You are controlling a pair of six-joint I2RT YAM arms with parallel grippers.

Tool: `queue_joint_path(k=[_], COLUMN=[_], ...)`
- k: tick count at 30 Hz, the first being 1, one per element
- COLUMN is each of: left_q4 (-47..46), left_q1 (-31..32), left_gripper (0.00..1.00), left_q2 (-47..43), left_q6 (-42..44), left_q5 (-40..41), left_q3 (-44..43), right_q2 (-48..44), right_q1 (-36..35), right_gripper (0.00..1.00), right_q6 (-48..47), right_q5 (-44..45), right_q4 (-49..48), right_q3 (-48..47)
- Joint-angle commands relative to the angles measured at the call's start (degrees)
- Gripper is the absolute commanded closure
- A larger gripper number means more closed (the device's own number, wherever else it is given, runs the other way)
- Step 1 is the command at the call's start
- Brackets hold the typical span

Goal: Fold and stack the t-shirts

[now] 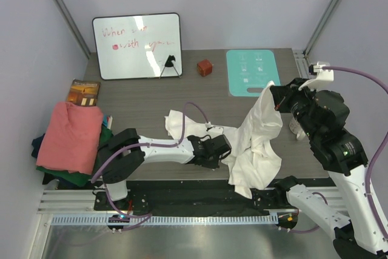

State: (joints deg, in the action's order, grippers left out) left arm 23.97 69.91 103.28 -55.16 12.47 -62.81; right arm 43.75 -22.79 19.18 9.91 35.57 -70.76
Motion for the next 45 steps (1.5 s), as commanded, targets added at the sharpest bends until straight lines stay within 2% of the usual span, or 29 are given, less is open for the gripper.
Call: queue_joint_path(k=[1, 8, 12, 19, 22, 24, 30, 35, 42, 45], left_q4=[1.4, 5.0, 13.7, 22.9, 27.2, 33.0, 40.2, 50.7, 51.6, 54.2], left_q1=[0.6, 0.5, -0.4, -5.4, -7.3, -7.7, -7.8, -7.9, -7.8, -7.8], left_gripper=[1.0, 1.0, 1.0, 1.0, 1.0, 1.0, 1.0, 1.0, 1.0, 1.0], left_q2=[3.6, -1.5, -8.7, -26.8, -31.9, -36.8, -50.4, -52.0, -56.3, -56.8], left_q6=[-0.7, -1.1, 0.4, 2.6, 4.4, 3.7, 3.6, -0.7, -0.5, 0.0], left_q5=[0.1, 5.6, 13.3, 23.5, 26.4, 31.8, 40.9, 42.2, 40.9, 41.1], left_q3=[2.5, 3.2, -0.2, -5.1, -7.6, -10.7, -17.3, -24.3, -26.5, -30.9], right_q2=[-0.8, -0.5, -0.6, -2.7, -5.3, -7.3, -8.9, -9.1, -10.6, -10.1], right_q1=[-0.2, -0.1, -0.1, -0.1, -0.1, -0.1, -0.2, -0.1, -0.1, -0.2], right_gripper=[0.99, 0.99, 0.99, 0.99, 0.99, 0.99, 0.99, 0.99, 0.99, 0.99], right_q6=[-1.0, -0.9, -1.0, 0.2, -0.1, -0.3, -0.5, -1.1, -0.9, -0.6], right_q5=[1.2, 1.4, 2.1, 3.5, 4.5, 2.3, 1.1, 1.4, 0.1, -1.0], right_q4=[-2.4, -2.4, -2.4, -2.1, -1.9, -2.3, -2.4, -0.3, 3.1, 4.1], right_q3=[-0.1, -0.2, -0.6, -1.2, -1.8, -3.7, -13.4, -19.8, -27.2, -31.1])
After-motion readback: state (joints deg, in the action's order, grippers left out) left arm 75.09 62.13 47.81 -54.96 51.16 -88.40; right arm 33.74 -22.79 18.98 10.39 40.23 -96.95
